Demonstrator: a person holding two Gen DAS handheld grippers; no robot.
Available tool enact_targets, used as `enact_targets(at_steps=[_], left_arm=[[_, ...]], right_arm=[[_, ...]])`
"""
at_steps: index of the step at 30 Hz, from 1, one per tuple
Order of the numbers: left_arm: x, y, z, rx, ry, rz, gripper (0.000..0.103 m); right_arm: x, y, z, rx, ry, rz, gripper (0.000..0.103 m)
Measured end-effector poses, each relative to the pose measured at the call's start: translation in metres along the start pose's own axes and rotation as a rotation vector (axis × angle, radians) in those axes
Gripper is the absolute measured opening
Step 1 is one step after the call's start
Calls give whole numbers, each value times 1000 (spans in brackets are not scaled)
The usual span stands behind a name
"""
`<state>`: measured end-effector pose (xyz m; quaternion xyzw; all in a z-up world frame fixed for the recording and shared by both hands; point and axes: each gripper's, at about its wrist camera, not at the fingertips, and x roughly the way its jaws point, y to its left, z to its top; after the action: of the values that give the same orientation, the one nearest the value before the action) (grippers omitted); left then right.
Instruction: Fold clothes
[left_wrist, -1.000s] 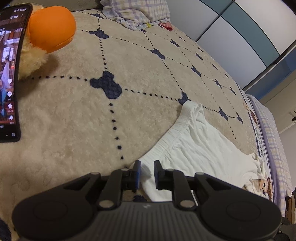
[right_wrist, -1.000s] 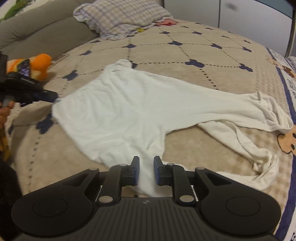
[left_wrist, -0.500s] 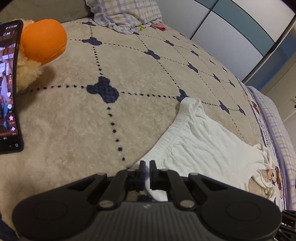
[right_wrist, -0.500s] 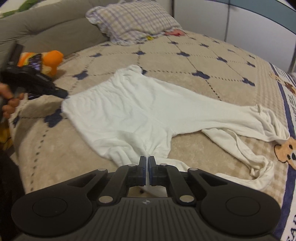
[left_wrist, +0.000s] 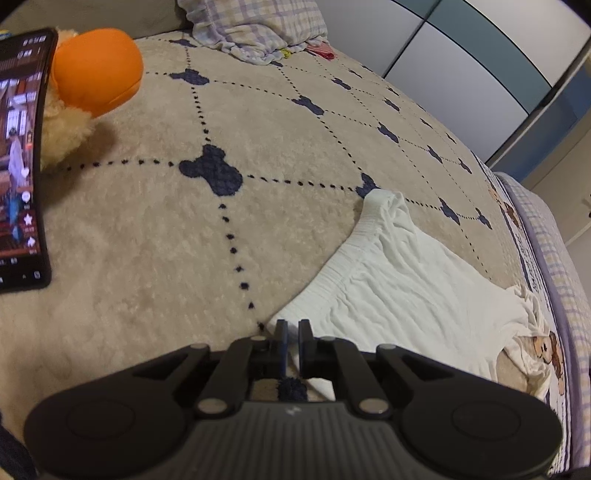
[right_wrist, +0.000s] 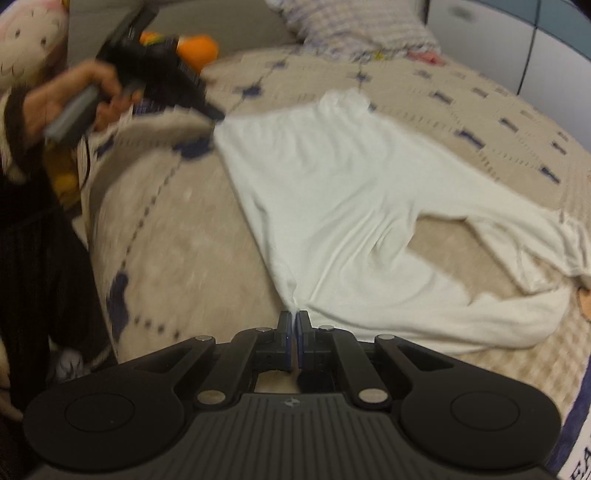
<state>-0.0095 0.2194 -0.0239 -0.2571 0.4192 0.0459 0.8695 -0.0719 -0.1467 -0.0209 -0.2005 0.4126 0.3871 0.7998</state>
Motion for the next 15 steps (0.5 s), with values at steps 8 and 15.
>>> enact_targets(at_steps=[8, 15], left_arm=[[4, 0, 0, -26, 2, 2, 9], [4, 4, 2, -59, 2, -16, 16]], right_arm=[[-4, 10, 6, -31, -17, 31, 5], [3, 27, 24, -81, -81, 24, 17]])
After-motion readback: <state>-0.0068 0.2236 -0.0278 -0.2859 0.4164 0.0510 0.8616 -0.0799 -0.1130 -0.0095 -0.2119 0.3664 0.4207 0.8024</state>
